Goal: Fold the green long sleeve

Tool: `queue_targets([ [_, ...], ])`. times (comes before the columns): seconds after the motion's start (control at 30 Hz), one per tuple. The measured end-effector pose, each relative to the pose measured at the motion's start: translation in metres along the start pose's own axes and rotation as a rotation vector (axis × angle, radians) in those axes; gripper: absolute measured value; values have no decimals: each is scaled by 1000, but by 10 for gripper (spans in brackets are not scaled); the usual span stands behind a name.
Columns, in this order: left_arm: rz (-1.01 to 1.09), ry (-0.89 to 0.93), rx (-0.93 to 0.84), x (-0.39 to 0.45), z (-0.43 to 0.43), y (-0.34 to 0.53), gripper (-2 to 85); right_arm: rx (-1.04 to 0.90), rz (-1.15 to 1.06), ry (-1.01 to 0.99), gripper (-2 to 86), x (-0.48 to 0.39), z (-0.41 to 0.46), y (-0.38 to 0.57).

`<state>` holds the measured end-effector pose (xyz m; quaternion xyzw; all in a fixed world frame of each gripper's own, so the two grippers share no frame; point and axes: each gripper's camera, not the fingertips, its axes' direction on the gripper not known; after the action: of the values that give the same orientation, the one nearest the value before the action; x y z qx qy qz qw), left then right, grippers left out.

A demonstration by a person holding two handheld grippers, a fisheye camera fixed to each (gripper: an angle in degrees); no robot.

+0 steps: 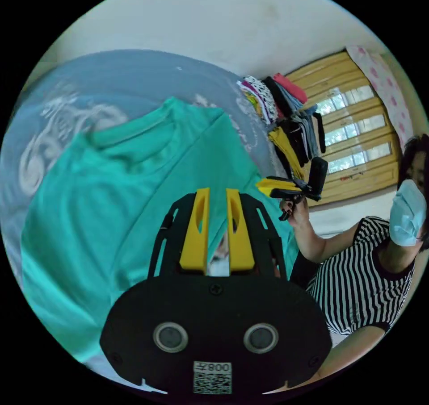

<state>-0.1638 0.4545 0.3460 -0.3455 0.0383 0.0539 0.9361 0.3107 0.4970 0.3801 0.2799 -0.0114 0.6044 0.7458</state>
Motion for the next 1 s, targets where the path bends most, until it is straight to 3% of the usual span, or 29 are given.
queue_targets([
  [0.17, 78, 11, -15, 16, 53, -90, 79, 30, -9, 264, 80, 20, -34, 10],
  [0.33, 71, -78, -16, 16, 86, -154, 81, -37, -11, 344, 77, 33, -27, 15],
  [0.53, -13, 0, -86, -1, 127, -184, 41, -22, 26, 285, 69, 55, -45, 21],
  [0.77, -4, 216, 57, -4, 121, -194, 26, 61, 83, 206, 40, 84, -82, 34],
  [1.0, -121, 293, 51, -24, 152, -205, 25, 67, 144, 136, 30, 116, -103, 42],
])
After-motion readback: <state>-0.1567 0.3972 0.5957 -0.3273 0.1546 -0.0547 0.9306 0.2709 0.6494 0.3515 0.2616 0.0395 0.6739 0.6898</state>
